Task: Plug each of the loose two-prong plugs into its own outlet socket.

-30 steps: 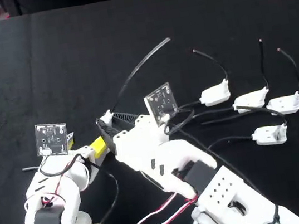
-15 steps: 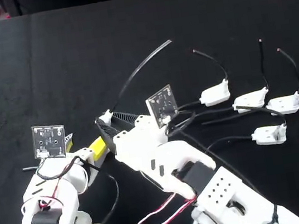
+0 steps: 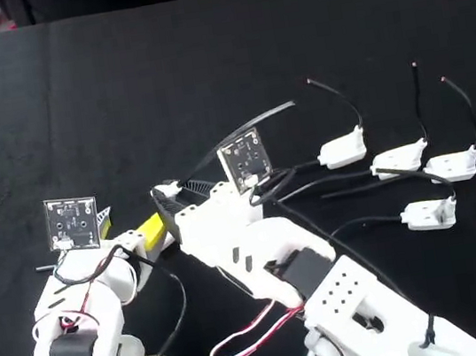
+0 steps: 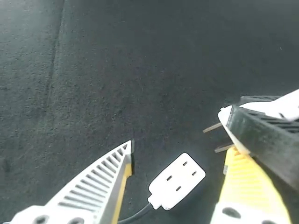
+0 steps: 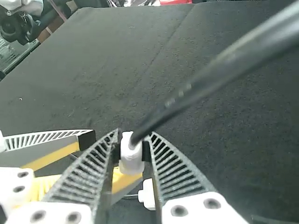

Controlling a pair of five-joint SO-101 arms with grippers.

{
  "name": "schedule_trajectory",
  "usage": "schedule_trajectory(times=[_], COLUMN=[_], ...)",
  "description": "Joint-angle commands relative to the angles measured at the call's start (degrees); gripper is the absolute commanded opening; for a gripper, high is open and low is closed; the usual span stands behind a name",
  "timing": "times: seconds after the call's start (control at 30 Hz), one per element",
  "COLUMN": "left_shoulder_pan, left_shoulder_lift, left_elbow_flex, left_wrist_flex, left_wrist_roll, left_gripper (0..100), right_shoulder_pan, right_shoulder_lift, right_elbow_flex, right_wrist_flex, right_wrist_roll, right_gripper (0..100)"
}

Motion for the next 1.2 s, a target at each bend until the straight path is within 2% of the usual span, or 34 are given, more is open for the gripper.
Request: schedule_trajectory(times=[0.0, 0.1, 0.2, 0.3, 0.6, 0.7, 0.83, 1.17], left_shoulder_pan=[-1.8, -2.6, -8.7, -16.4, -34.4, -36.7, -39.7, -40.0], left_shoulder_lift=[-0.4, -0.4, -0.4, -0.4, -0.4, -0.4, -0.4, -0.4], left_elbow_flex=[-1.1, -1.3, -1.3, -1.2, 3.1, 8.2, 9.9, 10.7], left_wrist_flex=[1.3, 6.8, 10.2, 12.2, 15.5, 15.2, 14.5, 14.6], left_wrist_roll=[-2.2, -9.8, -15.9, -21.3, -24.2, -27.7, -28.7, -28.8], left_gripper=[31, 31, 31, 31, 31, 31, 31, 31], right_shoulder_pan=[-1.1, 0.8, 1.8, 1.7, 2.0, 2.0, 2.0, 3.3], right_shoulder_lift=[0.5, 0.6, 2.0, 7.5, 29.2, 32.3, 33.1, 33.3], right_elbow_flex=[-2.8, -3.1, -2.2, -2.9, -12.1, -12.5, -13.1, -11.8], right_wrist_flex=[1.0, 1.1, 1.8, 2.2, 0.0, -1.1, -1.1, -7.6], right_wrist_roll=[2.7, 5.5, 12.9, 14.0, 14.1, 14.1, 13.9, 11.6], right_gripper=[1.1, 1.1, 1.1, 1.1, 1.1, 1.1, 1.1, 1.1])
